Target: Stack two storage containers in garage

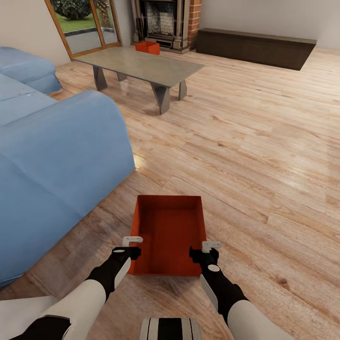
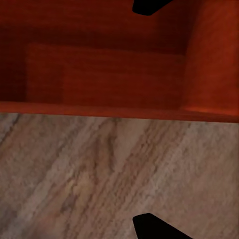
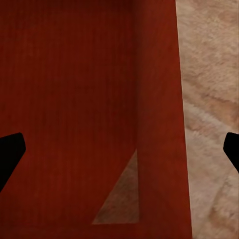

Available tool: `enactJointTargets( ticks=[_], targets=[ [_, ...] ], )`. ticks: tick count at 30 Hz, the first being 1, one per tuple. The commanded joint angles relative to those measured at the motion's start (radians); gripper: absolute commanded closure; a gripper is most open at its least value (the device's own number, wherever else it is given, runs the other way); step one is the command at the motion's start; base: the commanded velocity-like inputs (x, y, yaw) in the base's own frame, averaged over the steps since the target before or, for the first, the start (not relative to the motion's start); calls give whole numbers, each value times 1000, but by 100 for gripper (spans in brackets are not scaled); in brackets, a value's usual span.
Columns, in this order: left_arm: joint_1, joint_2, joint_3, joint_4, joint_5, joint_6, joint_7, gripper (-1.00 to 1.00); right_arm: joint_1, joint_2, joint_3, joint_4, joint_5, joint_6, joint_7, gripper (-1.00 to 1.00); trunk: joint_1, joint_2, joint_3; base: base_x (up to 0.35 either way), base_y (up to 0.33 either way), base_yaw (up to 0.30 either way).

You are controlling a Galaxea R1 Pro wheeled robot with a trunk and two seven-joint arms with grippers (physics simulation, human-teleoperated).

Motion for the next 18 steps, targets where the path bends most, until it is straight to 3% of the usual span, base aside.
enactJointTargets(
  ticks=[1, 18],
  targets=[
    [0, 1, -7, -2, 6, 6, 7, -100, -1, -1, 6, 1, -1, -2, -7, -100, 0, 0, -1, 0, 0, 0],
    [0, 0, -8, -2, 6, 6, 7, -100, -1, -5, 6, 1, -1, -3, -7, -100, 0, 0, -1, 0, 0, 0]
  ],
)
